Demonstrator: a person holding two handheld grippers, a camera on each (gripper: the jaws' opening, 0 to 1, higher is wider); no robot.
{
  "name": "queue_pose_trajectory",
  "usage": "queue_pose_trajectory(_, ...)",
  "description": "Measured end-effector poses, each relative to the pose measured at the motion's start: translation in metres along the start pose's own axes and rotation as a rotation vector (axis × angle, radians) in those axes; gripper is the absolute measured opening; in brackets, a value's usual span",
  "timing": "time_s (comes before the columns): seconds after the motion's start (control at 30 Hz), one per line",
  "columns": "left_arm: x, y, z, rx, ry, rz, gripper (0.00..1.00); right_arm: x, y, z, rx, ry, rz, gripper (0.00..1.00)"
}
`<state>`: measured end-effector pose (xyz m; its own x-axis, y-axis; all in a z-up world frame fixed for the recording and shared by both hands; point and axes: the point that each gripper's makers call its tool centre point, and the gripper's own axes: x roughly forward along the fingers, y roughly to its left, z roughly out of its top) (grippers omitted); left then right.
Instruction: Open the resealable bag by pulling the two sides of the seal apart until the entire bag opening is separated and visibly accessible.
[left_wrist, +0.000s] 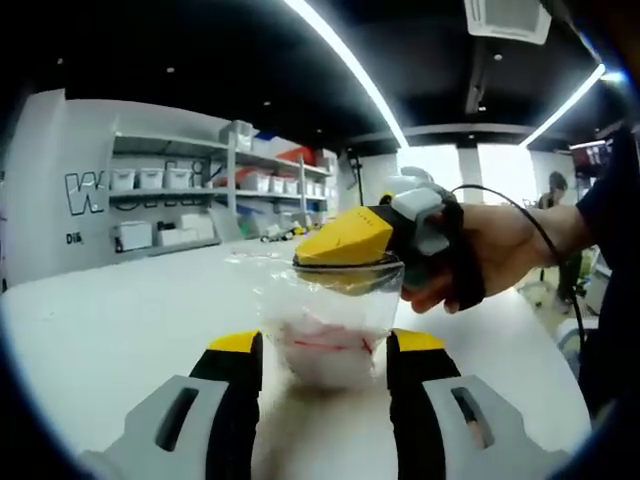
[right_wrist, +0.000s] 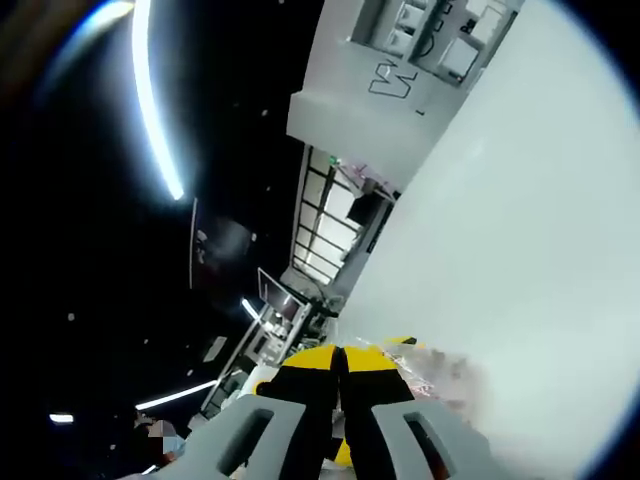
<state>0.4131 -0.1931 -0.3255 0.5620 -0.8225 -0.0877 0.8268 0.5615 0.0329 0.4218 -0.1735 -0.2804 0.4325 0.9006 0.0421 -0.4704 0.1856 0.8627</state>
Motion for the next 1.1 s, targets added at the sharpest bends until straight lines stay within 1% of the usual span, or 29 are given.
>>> queue_pose_trajectory(0.1,-0.001,0.0,0.001,-0.004,-0.001,-0.006,0.49,-0.002,0.001,-0.001,-0.002,0.0,0.0,0.0)
queue_pose_trajectory(0.17,-0.003,-0.005,0.006,-0.005,-0.018,-0.01,0.49,-0.002,0.0,0.001,0.001,-0.002,-0.001,0.0)
queue_pose_trajectory(0.27,-0.004,-0.003,0.012,-0.009,-0.044,-0.009,0.49,-0.003,-0.001,0.002,0.003,-0.005,-0.001,0.0)
queue_pose_trajectory(0.33,-0.004,-0.002,0.011,-0.006,-0.032,-0.006,0.49,-0.004,0.001,-0.002,0.001,0.0,-0.001,0.0)
queue_pose_trajectory(0.43,-0.006,-0.004,0.01,0.0,-0.02,-0.012,0.49,-0.004,0.003,-0.002,0.004,0.0,0.002,0.0)
queue_pose_trajectory(0.5,-0.008,-0.001,0.009,0.017,-0.004,-0.002,0.49,-0.003,0.004,-0.002,-0.001,-0.002,0.003,0.0)
queue_pose_trajectory(0.6,-0.011,0.0,0.01,0.013,-0.001,-0.002,0.49,-0.004,0.005,-0.004,0.0,-0.001,0.004,0.0)
queue_pose_trajectory(0.67,-0.013,0.001,0.011,0.028,0.001,0.01,0.49,-0.004,0.005,-0.003,0.001,-0.002,0.006,0.0)
queue_pose_trajectory(0.8,-0.016,0.001,0.012,0.019,0.002,0.019,0.48,-0.006,0.006,-0.002,-0.001,-0.004,0.005,0.0)
queue_pose_trajectory(0.87,-0.017,0.001,0.014,0.024,-0.003,0.017,0.48,-0.008,0.007,-0.005,0.001,-0.006,0.006,0.0)
queue_pose_trajectory(0.97,-0.02,0.002,0.017,0.024,-0.005,0.023,0.48,-0.008,0.005,-0.003,0.001,-0.007,0.003,0.0)
queue_pose_trajectory(1.1,-0.024,-0.001,0.023,0.015,-0.026,0.031,0.47,-0.01,0.005,-0.005,0.005,-0.007,0.005,0.0)
